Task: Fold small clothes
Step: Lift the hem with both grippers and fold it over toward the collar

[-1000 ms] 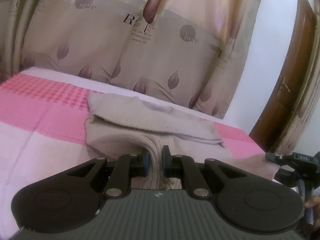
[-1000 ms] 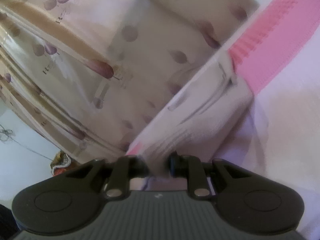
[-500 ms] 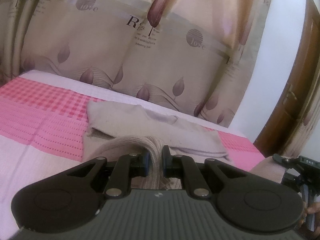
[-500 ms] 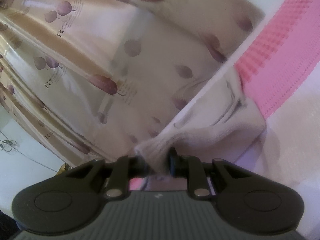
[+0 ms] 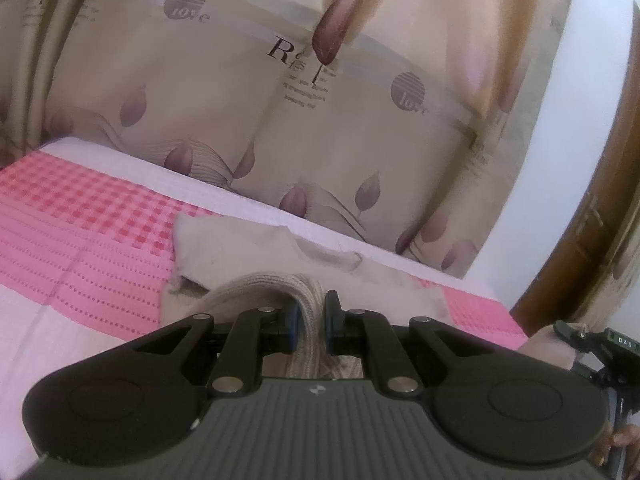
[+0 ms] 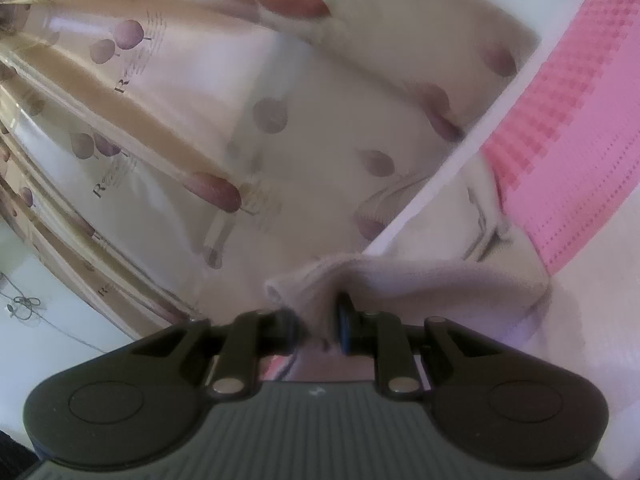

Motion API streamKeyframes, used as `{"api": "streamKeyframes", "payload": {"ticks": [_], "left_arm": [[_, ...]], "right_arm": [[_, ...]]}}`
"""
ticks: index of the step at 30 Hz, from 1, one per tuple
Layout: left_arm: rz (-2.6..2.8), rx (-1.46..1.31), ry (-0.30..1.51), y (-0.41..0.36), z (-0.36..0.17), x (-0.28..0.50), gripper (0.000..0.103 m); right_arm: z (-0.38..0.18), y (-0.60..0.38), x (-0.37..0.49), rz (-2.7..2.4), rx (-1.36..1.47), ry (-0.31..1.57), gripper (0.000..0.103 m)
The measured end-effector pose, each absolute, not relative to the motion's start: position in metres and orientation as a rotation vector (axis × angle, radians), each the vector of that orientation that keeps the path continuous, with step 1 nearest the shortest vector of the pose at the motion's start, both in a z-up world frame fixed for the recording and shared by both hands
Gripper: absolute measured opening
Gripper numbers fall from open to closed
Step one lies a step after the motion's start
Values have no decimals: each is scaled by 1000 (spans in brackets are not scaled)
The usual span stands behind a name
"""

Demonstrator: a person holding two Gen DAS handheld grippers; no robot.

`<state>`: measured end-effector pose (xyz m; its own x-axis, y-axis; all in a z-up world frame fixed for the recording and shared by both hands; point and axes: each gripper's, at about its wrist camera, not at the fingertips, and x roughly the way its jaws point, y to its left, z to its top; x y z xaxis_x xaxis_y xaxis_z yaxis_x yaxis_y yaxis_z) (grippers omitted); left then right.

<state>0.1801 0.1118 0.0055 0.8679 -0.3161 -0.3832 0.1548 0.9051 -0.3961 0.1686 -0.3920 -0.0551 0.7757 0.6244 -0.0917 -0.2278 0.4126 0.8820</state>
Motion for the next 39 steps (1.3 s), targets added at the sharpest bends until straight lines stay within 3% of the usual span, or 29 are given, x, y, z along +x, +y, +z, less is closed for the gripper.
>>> {"api": "streamKeyframes", "payload": {"ticks": [39], "left_arm": [[-99,-424,467,113,-5,290,12]], "right_arm": [[-61,-384,284,499,1011,462,20]]}}
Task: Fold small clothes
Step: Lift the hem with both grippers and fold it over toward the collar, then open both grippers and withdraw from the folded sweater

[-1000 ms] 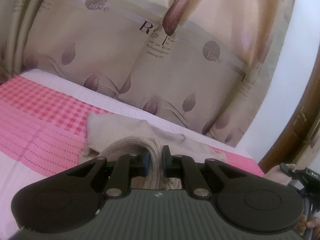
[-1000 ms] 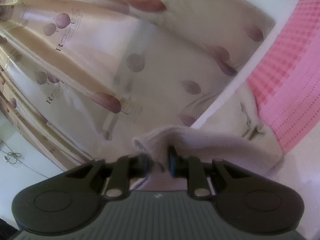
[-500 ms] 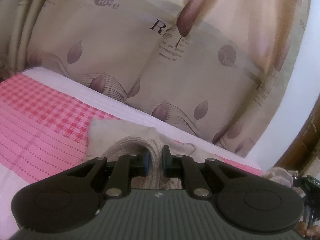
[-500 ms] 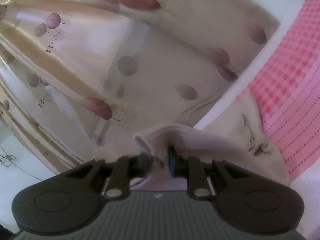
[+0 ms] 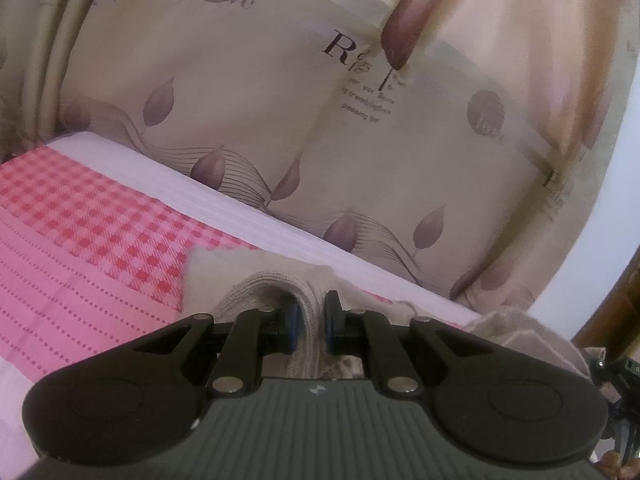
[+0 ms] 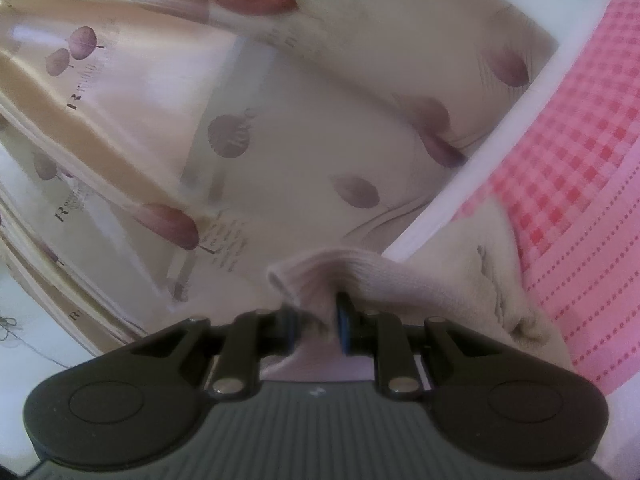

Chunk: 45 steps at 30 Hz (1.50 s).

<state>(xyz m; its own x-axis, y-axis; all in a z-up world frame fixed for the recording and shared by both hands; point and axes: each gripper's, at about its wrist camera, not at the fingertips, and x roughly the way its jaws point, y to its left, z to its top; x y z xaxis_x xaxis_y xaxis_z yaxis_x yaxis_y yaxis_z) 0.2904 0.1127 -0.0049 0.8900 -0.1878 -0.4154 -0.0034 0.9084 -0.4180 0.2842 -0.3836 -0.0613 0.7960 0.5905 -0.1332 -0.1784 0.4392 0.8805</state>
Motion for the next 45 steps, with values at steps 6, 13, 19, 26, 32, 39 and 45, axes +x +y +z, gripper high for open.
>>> {"api": "streamKeyframes", "payload": {"ticks": [6,13,19,26,32,39,45], "left_arm": [[-68,-420,481,114,-12,309,12],[-44,-421,499,113,-22,331,12],[-30,-418,524,114,-33,344,13],[-13,-423,554,117,-44,363,15],[1,-465,575,125,-54,386,26],[64,-468,425,138,-45,380,85],[101,-394,391,148,-38,364,95]], "right_arm": [[-67,-383,303,484,1004,467,20],[-75,-388,322,450,1011,468,20],[-78,-386,325,359,820,531,21],[-80,-377,336,285,539,574,72],[-76,-350,350,313,265,575,82],[-89,-319,366,307,11,616,82],[-94,-302,394,201,-81,635,81]]}}
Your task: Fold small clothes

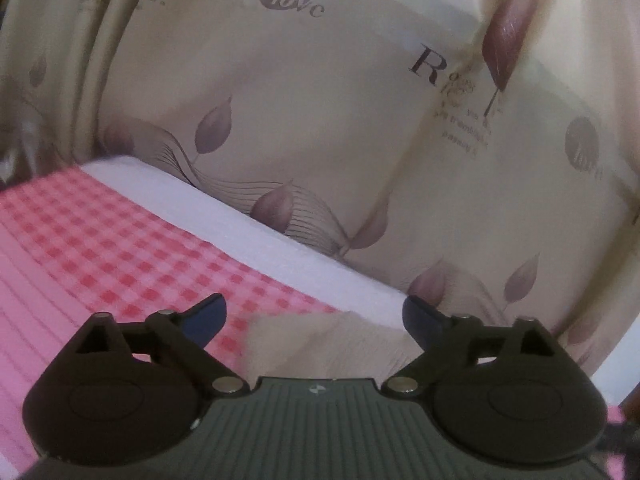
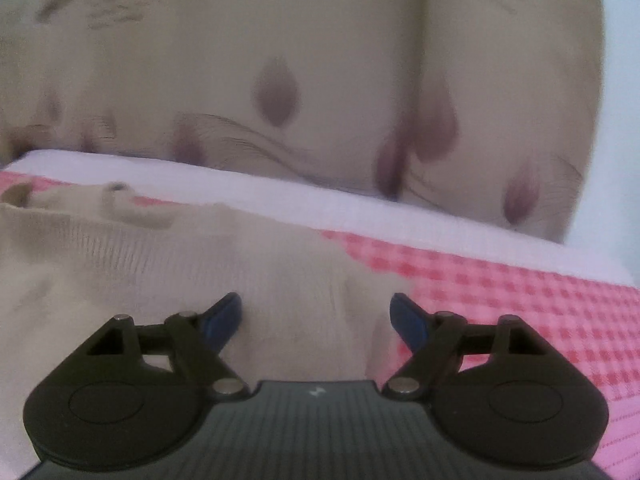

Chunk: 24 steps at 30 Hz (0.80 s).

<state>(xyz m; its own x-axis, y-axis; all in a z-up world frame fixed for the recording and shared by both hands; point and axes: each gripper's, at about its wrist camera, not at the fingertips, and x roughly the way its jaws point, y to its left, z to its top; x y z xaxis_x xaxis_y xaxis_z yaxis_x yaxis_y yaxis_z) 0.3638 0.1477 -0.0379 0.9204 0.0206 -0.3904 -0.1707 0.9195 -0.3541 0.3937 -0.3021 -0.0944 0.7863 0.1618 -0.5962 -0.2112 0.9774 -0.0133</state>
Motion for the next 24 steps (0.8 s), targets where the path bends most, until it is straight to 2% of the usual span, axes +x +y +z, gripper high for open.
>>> {"api": "streamKeyframes", "payload": {"ticks": [2,6,8,12,15,17,18,19,20,21,23,24], "left_arm": [[97,-370,408,150,-40,360,96],[51,-279,443,150,-48,359,95],[8,-225,462,147,-51,359,90],[-79,-141,529,135,-60,365,73],[-84,-120,562,128,-66,373,72],[-56,-137,563,129,-69,381,74],[-61,-162,563,131,-69,385,79],[-76,-182,566,133,-70,389,79],[-97,-188,573,132,-70,394,79],[-114,-179,584,130,-70,399,77],[-131,-135,636,122,-72,410,33],[-121,-122,652,119,-72,414,23]], "right_arm": [[-95,-317,405,101,26,659,81],[-85,-340,388,176,249,555,82],[-81,-339,375,233,246,521,82],[-89,-319,372,241,80,601,82],[-102,-312,381,251,44,655,82],[-108,-309,384,279,50,666,81],[-109,-306,386,290,37,668,77],[-111,-304,387,304,25,665,67],[-111,-303,387,320,23,663,58],[-109,-304,386,327,27,662,53],[-107,-306,385,323,28,651,36],[-106,-308,385,319,35,645,32]]}}
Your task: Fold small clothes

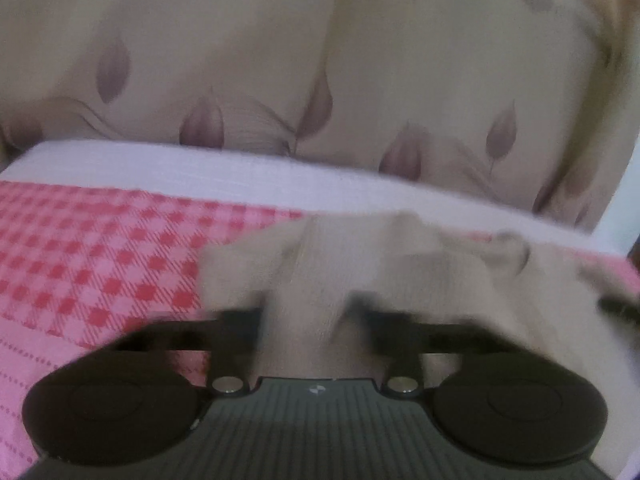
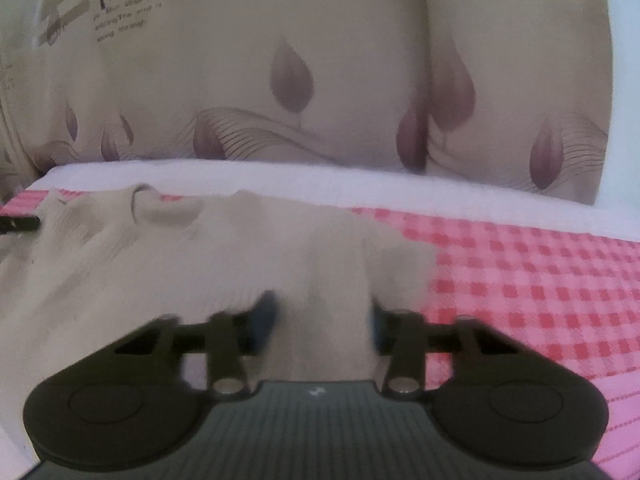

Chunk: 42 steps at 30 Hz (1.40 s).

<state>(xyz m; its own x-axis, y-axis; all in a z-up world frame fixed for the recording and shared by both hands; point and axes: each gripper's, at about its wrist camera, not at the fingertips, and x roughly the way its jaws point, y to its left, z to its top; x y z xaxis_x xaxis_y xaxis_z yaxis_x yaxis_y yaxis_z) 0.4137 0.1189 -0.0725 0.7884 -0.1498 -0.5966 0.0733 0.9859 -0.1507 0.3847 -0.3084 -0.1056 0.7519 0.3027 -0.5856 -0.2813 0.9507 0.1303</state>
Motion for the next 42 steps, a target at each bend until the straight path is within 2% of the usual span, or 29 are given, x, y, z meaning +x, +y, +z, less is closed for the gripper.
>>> {"api": "streamKeyframes", "payload": {"ticks": [1,7,9,15,17,19,20,21,22,25,30,31,32,34,37,41,42], "left_arm": [[-115,-127,638,118,-70,413,11],[-22,-166,476,115,-46,394,11],[21,-191,456,117,-42,393,11],[36,-126,616,114,-67,419,11],[55,-110,584,115,-69,415,20],[60,-116,578,117,-67,412,43],[61,-124,577,118,-66,411,52],[63,-134,573,119,-66,410,68],[66,-152,553,121,-66,405,76],[93,-164,514,123,-67,391,87],[147,-210,502,136,-74,377,87],[164,-227,522,140,-75,379,87],[167,-243,542,143,-77,381,87],[170,-256,566,145,-78,382,87],[172,-253,541,145,-79,379,89],[181,-266,523,145,-78,373,93],[186,-276,518,146,-78,372,94]], "right_arm": [[-105,-310,383,314,40,642,30],[-98,-319,383,253,61,582,16],[-96,-322,387,227,68,568,16],[-106,-327,400,195,90,618,16],[-104,-327,393,151,83,582,16],[-93,-328,381,123,112,515,17],[-87,-327,375,149,130,485,17],[-82,-323,370,187,133,467,17],[-77,-315,366,228,115,457,17],[-74,-286,361,383,75,474,17],[-101,-249,387,339,-112,622,17],[-106,-254,393,321,-98,617,20],[-107,-257,398,287,-108,603,28],[-110,-261,414,126,-191,607,32],[-99,-290,417,155,54,610,33],[-66,-281,373,245,97,456,36],[-59,-273,360,353,131,433,41]]}}
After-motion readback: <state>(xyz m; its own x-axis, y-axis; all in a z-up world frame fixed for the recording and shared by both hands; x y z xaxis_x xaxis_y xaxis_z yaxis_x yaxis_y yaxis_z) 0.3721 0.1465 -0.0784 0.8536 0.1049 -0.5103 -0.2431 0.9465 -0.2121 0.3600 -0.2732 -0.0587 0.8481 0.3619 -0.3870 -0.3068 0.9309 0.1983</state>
